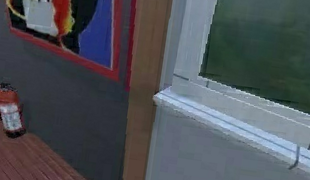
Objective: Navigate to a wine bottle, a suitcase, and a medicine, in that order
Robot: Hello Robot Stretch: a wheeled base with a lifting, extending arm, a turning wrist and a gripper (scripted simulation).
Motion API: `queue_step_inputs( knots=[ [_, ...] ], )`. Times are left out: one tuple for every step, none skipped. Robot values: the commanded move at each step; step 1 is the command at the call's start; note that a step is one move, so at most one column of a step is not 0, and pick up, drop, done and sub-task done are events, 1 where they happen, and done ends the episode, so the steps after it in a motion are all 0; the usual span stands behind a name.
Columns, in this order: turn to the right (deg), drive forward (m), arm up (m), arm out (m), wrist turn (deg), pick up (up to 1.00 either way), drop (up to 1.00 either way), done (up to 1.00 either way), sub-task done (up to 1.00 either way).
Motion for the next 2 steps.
queue_step_inputs(
  knots=[
    [-42.0,0.0,0.0,0.0,0.0,0.0,0.0,0.0,0.0],
    [0.0,1.0,0.0,0.0,0.0,0.0,0.0,0.0,0.0]
  ],
)
